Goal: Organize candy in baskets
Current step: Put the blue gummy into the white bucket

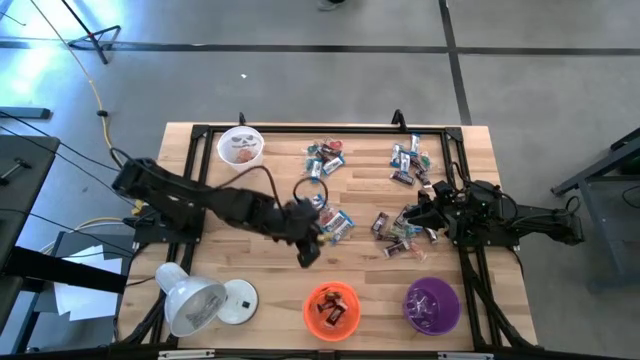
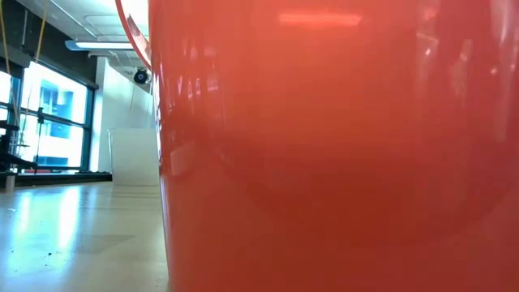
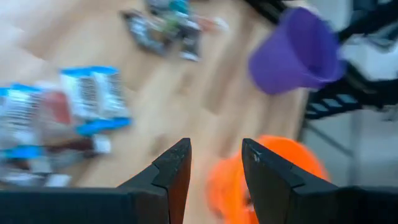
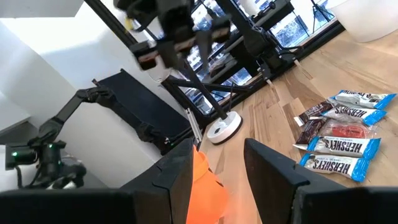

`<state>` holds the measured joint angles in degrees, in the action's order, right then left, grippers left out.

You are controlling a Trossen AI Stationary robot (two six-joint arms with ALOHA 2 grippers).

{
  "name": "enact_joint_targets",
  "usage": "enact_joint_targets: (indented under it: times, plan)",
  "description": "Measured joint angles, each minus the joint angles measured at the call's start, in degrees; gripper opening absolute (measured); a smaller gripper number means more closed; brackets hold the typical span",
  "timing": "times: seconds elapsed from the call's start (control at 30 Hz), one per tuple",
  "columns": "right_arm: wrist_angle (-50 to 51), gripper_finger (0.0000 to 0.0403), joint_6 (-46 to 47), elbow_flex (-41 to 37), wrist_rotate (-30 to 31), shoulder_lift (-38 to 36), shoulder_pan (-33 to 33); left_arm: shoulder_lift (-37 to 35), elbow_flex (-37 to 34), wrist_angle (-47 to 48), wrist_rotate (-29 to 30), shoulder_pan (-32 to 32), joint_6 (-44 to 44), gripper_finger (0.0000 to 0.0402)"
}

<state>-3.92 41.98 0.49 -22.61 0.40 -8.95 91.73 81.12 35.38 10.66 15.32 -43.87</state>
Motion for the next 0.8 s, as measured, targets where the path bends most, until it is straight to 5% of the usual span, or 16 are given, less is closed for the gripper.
enact_joint_targets:
  times: [0.37, 0.8]
  plan:
    - [0.0, 0.0138, 0.0, 0.0, 0.0, 0.0, 0.0, 0.0, -0.1, 3.7, 3.9, -15.4, 25.0, 0.0131]
    - [0.0, 0.0138, 0.0, 0.0, 0.0, 0.0, 0.0, 6.7, 0.0, 6.4, -13.4, -36.0, 52.0, 0.0131]
